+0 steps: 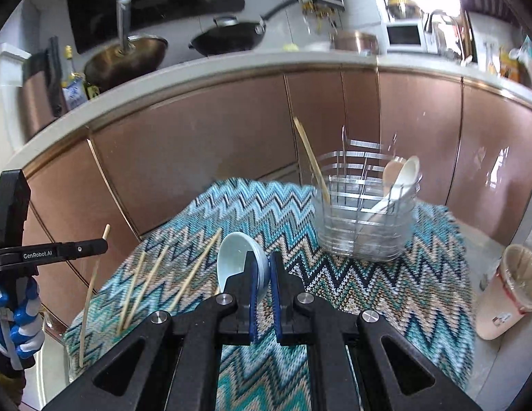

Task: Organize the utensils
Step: 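Carry the white spoon and chopstick into the wire holder and open both tools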

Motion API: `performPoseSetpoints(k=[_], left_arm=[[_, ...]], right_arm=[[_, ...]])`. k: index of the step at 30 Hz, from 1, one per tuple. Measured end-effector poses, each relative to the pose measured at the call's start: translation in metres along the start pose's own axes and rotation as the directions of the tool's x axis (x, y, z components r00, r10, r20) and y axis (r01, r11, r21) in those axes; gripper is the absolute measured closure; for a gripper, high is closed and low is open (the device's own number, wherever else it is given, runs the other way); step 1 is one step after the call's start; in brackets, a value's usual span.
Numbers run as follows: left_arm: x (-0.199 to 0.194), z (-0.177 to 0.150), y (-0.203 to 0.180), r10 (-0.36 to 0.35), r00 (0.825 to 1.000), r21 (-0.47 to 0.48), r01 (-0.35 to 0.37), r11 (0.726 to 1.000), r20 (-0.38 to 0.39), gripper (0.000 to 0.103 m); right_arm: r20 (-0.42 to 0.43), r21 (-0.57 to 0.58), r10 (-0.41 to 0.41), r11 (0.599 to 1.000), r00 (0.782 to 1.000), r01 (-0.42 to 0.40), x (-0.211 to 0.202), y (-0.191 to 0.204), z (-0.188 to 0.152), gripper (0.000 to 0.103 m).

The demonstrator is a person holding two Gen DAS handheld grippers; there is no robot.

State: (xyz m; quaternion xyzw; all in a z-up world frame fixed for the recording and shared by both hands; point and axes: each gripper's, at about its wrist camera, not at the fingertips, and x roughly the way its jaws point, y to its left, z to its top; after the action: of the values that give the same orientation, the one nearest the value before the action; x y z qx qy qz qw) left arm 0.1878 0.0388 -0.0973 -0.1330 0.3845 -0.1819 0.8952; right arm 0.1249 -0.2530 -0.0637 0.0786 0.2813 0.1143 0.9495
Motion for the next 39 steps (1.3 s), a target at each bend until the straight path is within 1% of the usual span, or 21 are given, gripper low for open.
performPoseSetpoints(k=[5,8,11,17,22,26,31,34,37,39], left_arm=[[-0.053,-0.007,-0.014,-0.035,0.995,0.024,0.033,0.999,0.096,0.098],[-0.086,-0.01,-0.022,-0.056,0.987,0.039,0.051,0.998,0.149,0.098],[-0.111,-0.014,-0.028,-0.073,0.979,0.051,0.064,0.997,0.192,0.098],[-0.147,-0.022,-0.039,-0.098,0.962,0.075,0.081,0.994,0.253,0.098],[-0.169,-0.016,-0.051,-0.112,0.94,0.087,0.088,0.992,0.321,0.098],[-0.173,0.002,-0.061,-0.113,0.923,0.085,0.088,0.993,0.368,0.098],[-0.159,0.042,-0.087,-0.131,0.897,0.097,0.098,0.99,0.422,0.098],[-0.138,0.07,-0.11,-0.151,0.878,0.115,0.111,0.987,0.455,0.098],[-0.111,0.094,-0.133,-0.169,0.857,0.13,0.12,0.984,0.487,0.098],[-0.09,0.107,-0.15,-0.186,0.837,0.139,0.132,0.981,0.514,0.098]], right_arm=[[0.08,-0.031,-0.018,0.999,0.997,0.02,-0.049,0.025,0.003,0.096],[0.129,-0.047,-0.02,0.999,0.991,0.027,-0.077,0.035,0.004,0.096],[0.169,-0.06,-0.023,0.998,0.985,0.033,-0.099,0.044,0.005,0.096],[0.235,-0.074,-0.027,0.996,0.972,0.046,-0.133,0.054,0.002,0.096],[0.293,-0.075,-0.051,0.994,0.955,0.076,-0.155,0.053,0.011,0.096],[0.344,-0.057,-0.103,0.99,0.933,0.13,-0.165,0.041,0.028,0.096],[0.395,-0.045,-0.188,0.974,0.899,0.223,-0.156,0.022,0.056,0.096],[0.418,-0.037,-0.236,0.96,0.877,0.276,-0.137,0.005,0.077,0.096],[0.427,-0.015,-0.269,0.952,0.863,0.305,-0.111,-0.018,0.091,0.096],[0.428,0.004,-0.281,0.951,0.859,0.31,-0.093,-0.033,0.098,0.096]])
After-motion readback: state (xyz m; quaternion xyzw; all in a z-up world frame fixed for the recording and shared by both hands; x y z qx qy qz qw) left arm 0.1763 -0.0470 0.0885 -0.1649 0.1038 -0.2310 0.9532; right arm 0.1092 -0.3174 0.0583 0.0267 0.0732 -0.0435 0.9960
